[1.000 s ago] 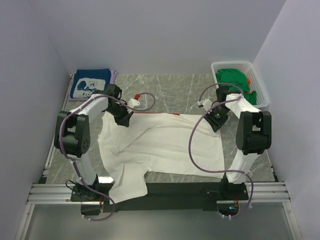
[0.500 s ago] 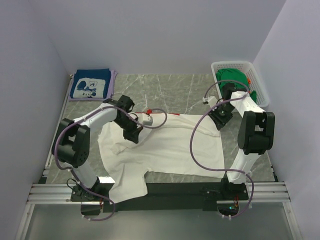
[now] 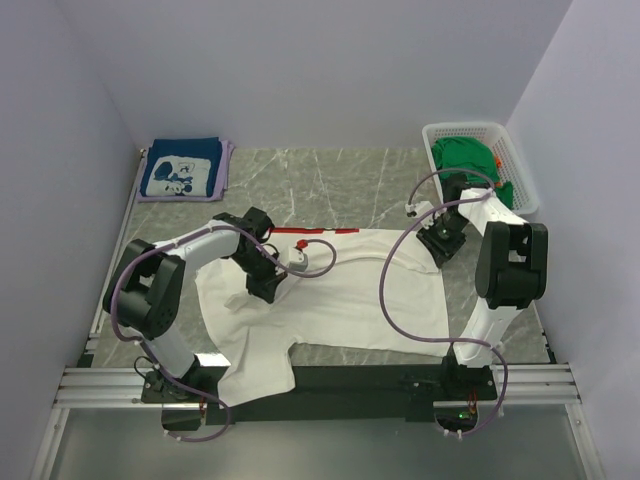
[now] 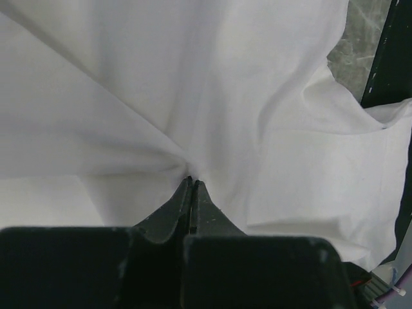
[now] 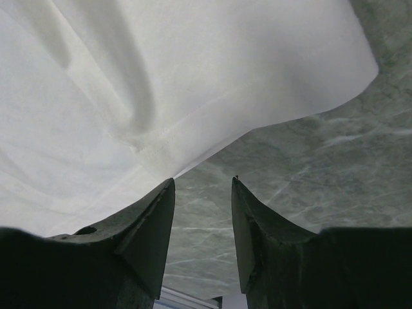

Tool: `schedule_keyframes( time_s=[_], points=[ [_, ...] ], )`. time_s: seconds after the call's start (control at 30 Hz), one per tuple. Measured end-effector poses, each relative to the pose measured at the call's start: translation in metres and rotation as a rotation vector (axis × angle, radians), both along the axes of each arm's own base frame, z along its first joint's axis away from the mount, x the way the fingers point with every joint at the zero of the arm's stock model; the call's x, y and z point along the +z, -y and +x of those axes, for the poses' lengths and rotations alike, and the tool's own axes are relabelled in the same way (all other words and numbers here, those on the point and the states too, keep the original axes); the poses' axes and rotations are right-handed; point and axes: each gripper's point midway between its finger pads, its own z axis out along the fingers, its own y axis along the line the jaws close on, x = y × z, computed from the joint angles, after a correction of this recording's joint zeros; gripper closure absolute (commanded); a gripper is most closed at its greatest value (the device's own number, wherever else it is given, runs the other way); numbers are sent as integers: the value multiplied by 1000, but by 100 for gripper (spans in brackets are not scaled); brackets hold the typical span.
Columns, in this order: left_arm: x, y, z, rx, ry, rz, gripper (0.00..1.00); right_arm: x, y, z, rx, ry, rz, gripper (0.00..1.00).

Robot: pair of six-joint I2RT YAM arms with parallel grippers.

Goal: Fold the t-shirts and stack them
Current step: Fold the tshirt

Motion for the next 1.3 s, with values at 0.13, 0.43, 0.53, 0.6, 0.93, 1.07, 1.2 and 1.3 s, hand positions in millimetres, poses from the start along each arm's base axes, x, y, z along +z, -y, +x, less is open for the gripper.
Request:
schedule_keyframes(
  time_s=[0.13, 0.43, 0.53, 0.6, 0.93, 1.07, 1.2, 1.3],
  points=[
    [-2, -2, 5, 20, -2, 4, 99, -4, -2, -5, 1, -12, 9, 55],
    [-3, -2, 19, 59, -8, 5, 99, -8, -6, -11, -6, -20, 30, 46],
    [-4, -3, 20, 61, -11, 6, 99, -12, -8, -22, 4, -30, 28, 44],
    [-5, -3, 20, 63, -15, 8, 99, -14, -9, -25, 15, -25, 21, 44],
    [-5, -9, 23, 87, -24, 12, 99, -21, -6, -13, 96, 45, -47, 100],
    [-3, -14, 25, 102, -31, 16, 99, -20, -3, -7, 106, 68, -64, 100],
    [-2, -18, 26, 113, -36, 19, 99, -15, 0, -1, 119, 90, -75, 100],
    [-1, -19, 24, 109, -44, 22, 99, -4, 2, 7, 129, 126, -81, 100]
  ],
)
